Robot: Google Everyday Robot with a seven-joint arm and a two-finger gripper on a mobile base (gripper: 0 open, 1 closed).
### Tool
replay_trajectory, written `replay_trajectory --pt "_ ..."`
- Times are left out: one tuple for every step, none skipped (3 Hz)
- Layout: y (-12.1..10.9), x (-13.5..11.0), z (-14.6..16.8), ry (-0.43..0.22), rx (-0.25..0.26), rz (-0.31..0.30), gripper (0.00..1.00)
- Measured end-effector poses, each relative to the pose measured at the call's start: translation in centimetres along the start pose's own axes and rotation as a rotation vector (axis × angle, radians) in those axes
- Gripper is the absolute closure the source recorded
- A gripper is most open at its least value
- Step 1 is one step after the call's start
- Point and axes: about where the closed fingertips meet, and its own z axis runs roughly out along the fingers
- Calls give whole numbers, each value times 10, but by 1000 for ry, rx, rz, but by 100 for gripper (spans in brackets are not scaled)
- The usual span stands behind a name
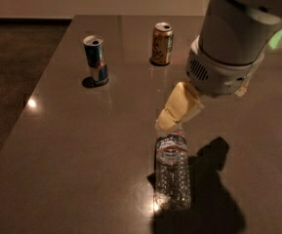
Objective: Place water bottle upright
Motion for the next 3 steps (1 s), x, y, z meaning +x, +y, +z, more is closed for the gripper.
replay_trajectory --pt "1 -3 -4 -23 3 1 0" --pt "4 -5 1 24 6 29 0" --pt "14 -8 21 104 8 85 0"
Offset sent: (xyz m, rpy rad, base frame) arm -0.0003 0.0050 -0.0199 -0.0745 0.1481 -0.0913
